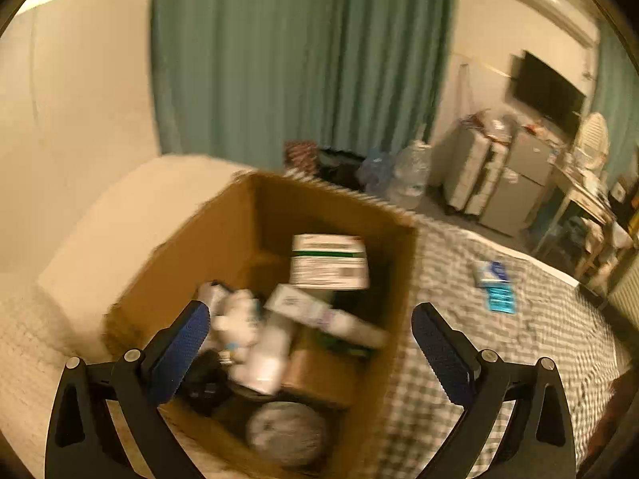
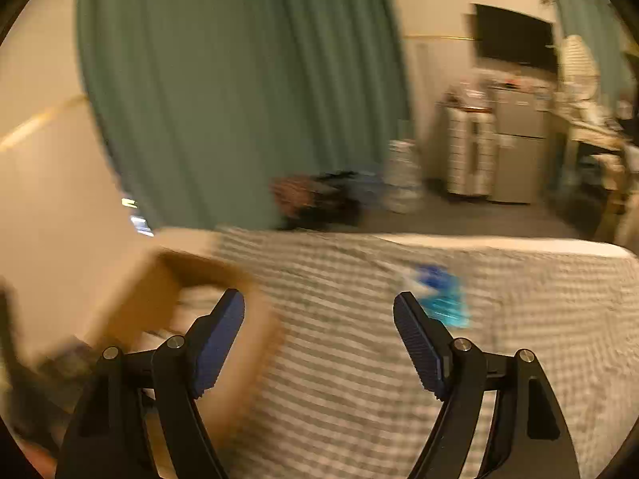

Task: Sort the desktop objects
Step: 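Carry the figurine and tube into the cardboard box and release them, then grasp the blue tissue pack with the left tool while the right tool grasps the teal blister pack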

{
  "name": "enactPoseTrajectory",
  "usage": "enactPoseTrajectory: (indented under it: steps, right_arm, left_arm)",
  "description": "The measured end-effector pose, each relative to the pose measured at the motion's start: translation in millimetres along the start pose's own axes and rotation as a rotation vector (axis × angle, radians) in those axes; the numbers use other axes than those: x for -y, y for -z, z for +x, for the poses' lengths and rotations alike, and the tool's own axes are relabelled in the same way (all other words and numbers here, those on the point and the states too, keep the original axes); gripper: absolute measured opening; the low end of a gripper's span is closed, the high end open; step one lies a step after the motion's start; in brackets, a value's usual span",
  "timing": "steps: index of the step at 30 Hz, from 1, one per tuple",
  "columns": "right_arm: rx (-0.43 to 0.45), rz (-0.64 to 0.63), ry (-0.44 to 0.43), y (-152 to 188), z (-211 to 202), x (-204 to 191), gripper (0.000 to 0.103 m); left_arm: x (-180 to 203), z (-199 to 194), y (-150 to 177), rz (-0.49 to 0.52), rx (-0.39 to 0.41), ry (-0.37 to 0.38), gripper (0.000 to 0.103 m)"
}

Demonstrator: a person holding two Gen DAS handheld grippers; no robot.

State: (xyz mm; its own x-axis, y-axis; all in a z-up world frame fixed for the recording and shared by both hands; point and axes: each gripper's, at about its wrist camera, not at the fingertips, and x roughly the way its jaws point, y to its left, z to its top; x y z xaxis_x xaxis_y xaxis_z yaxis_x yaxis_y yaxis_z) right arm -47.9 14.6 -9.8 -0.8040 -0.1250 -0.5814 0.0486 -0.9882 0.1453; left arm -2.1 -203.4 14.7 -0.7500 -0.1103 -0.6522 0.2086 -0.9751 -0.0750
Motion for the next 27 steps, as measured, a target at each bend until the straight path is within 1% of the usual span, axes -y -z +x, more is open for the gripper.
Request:
enactPoseTrajectory:
  steps: [1, 2, 4, 5, 6, 7, 8, 10, 11, 13, 14, 15, 17, 19, 20, 22, 23, 24, 26, 27]
  right_arm:
    - [-0.016, 0.013, 0.048, 14, 3, 21, 0.078]
    - [-0.03, 0.031, 0.069, 22, 6, 37, 0.078]
    - [-0.061, 0.103, 0.076, 46, 14, 72, 0.078]
    - [-0.066, 0.132, 0.077, 54, 17, 83, 0.078]
    - [-0.068, 0.162, 0.078, 62, 18, 95, 0.078]
    - [-0.066, 0.188, 0.081, 72, 17, 105, 0.078]
    - [-0.056, 0.21, 0.084, 79, 16, 115, 0.078]
    - [-0.045, 0.248, 0.094, 85, 20, 132, 0.078]
    - [-0.047, 0.256, 0.086, 85, 22, 137, 0.078]
    - [-0.042, 0.257, 0.067, 85, 26, 147, 0.078]
    - [-0.04, 0.246, 0.067, 81, 32, 150, 0.077]
    - [-0.043, 0.234, 0.068, 77, 41, 150, 0.077]
    - [-0.058, 0.219, 0.068, 70, 59, 152, 0.077]
    - [-0.061, 0.237, 0.062, 62, 73, 157, 0.077]
    - [-0.061, 0.259, 0.058, 61, 78, 159, 0.077]
    - [-0.041, 0.322, 0.034, 62, 83, 164, 0.077]
    - [-0.032, 0.346, 0.018, 66, 84, 165, 0.077]
    - [-0.039, 0.352, 0.009, 69, 88, 166, 0.077]
    - [-0.06, 0.342, -0.002, 73, 93, 166, 0.077]
    - [-0.064, 0.336, 0.003, 74, 94, 168, 0.077]
  left_arm:
    - [15, -3, 2, 0.016, 0.009, 0.019, 0.103]
    - [34, -6, 5, 0.034, 0.018, 0.05, 0.103]
    - [69, -6, 13, 0.082, 0.025, 0.13, 0.103]
    - [91, -1, 19, 0.126, 0.011, 0.175, 0.103]
    - [112, 6, 24, 0.176, -0.002, 0.197, 0.103]
    - [134, 16, 30, 0.228, -0.016, 0.2, 0.103]
    - [156, 29, 35, 0.277, -0.022, 0.186, 0.103]
    - [187, 55, 44, 0.299, -0.037, 0.163, 0.103]
    - [198, 69, 48, 0.288, -0.047, 0.171, 0.103]
    - [213, 98, 54, 0.27, -0.082, 0.183, 0.103]
    - [220, 114, 53, 0.279, -0.103, 0.178, 0.103]
    - [228, 127, 51, 0.307, -0.117, 0.168, 0.103]
    - [246, 152, 44, 0.382, -0.115, 0.151, 0.103]
    - [262, 176, 32, 0.442, -0.105, 0.179, 0.103]
    - [269, 189, 26, 0.463, -0.085, 0.201, 0.103]
    - [280, 209, 19, 0.513, -0.067, 0.281, 0.103]
    - [285, 223, 17, 0.54, -0.081, 0.327, 0.103]
    - [289, 235, 15, 0.548, -0.094, 0.35, 0.103]
    - [293, 257, 12, 0.518, -0.135, 0.398, 0.103]
    - [294, 267, 10, 0.498, -0.154, 0.401, 0.103]
